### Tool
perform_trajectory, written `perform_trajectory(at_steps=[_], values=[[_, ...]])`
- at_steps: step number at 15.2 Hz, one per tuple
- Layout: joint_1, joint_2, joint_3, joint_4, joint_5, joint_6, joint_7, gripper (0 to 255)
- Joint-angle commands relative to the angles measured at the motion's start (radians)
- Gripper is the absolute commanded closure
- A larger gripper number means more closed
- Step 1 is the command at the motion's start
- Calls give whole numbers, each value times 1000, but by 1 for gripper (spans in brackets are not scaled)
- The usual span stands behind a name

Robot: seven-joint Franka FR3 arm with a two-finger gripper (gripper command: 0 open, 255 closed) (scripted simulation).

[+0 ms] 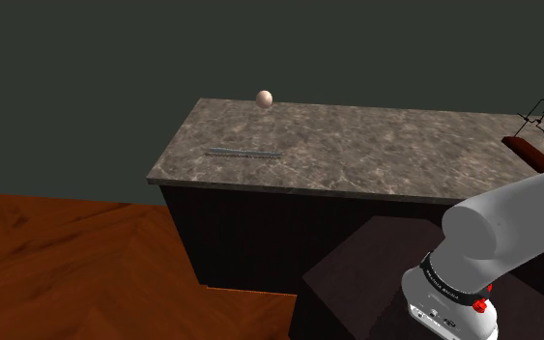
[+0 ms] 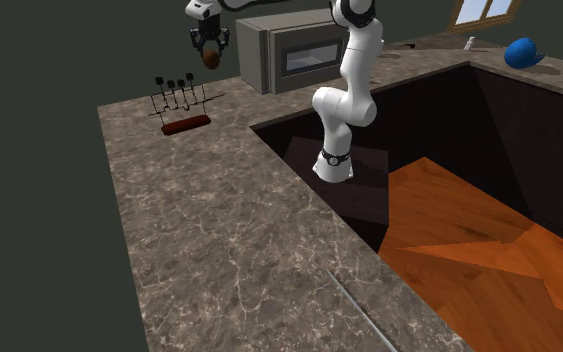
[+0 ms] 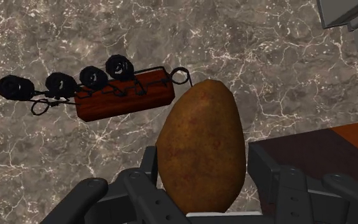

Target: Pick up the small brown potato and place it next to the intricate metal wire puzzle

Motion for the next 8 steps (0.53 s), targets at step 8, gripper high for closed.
perform_trajectory(at_steps=[8], values=[[-13, -18, -24, -121, -29, 106, 31, 255]])
